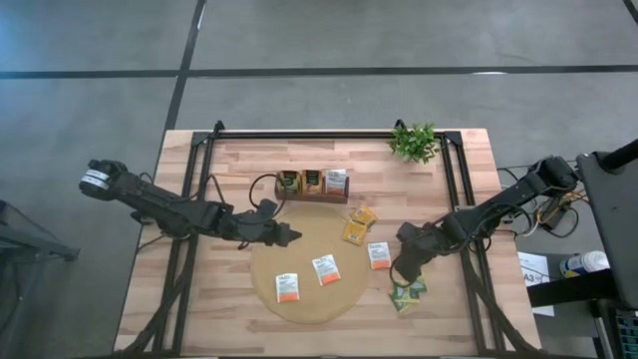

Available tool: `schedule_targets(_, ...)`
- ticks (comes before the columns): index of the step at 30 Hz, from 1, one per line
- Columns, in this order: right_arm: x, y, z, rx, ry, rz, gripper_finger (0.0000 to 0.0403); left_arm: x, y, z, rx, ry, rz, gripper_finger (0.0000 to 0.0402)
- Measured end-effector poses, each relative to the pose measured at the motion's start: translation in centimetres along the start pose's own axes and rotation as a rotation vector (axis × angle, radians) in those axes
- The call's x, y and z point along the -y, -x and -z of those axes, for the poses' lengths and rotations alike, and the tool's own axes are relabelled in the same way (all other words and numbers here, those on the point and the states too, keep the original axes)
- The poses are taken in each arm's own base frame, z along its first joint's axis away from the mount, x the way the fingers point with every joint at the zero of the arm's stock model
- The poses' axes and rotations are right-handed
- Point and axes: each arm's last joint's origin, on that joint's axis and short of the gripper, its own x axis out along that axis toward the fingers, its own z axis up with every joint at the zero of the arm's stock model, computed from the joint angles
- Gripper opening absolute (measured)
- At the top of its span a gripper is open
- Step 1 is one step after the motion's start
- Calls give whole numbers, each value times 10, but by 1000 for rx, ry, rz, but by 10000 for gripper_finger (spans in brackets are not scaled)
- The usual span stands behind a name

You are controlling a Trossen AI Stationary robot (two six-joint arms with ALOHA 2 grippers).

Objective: Pick & Place Tea
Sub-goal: Put the yellow tea bag into the middle section of the wooden organizer

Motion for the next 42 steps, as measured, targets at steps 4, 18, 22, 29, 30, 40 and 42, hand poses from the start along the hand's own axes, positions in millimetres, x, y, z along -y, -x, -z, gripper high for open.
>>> schedule_targets(4, -6, 0, -2, 25, 29, -63, 121, 0, 0, 0, 1, -16, 2, 107)
schedule_targets(18, -22, 3, -9, 89, -23, -235, 124, 0, 0, -5, 146, -189, -35, 107)
schedule_targets(22, -23, 3, -10, 94, -22, -247, 121, -1, -1, -4, 148, -190, -38, 107)
schedule_targets(29, -25, 4, -11, 95, -68, -264, 128, -3, -5, 0, 130, -213, -52, 107)
schedule_targets(30, -25, 4, -11, 95, -82, -269, 129, -3, -6, 0, 121, -225, -53, 107)
schedule_targets(40, -29, 5, -13, 125, -112, -308, 123, -8, -13, 6, 82, -272, -78, 107)
schedule_targets(42, -28, 5, -14, 129, -126, -307, 123, -9, -15, 7, 81, -274, -84, 107)
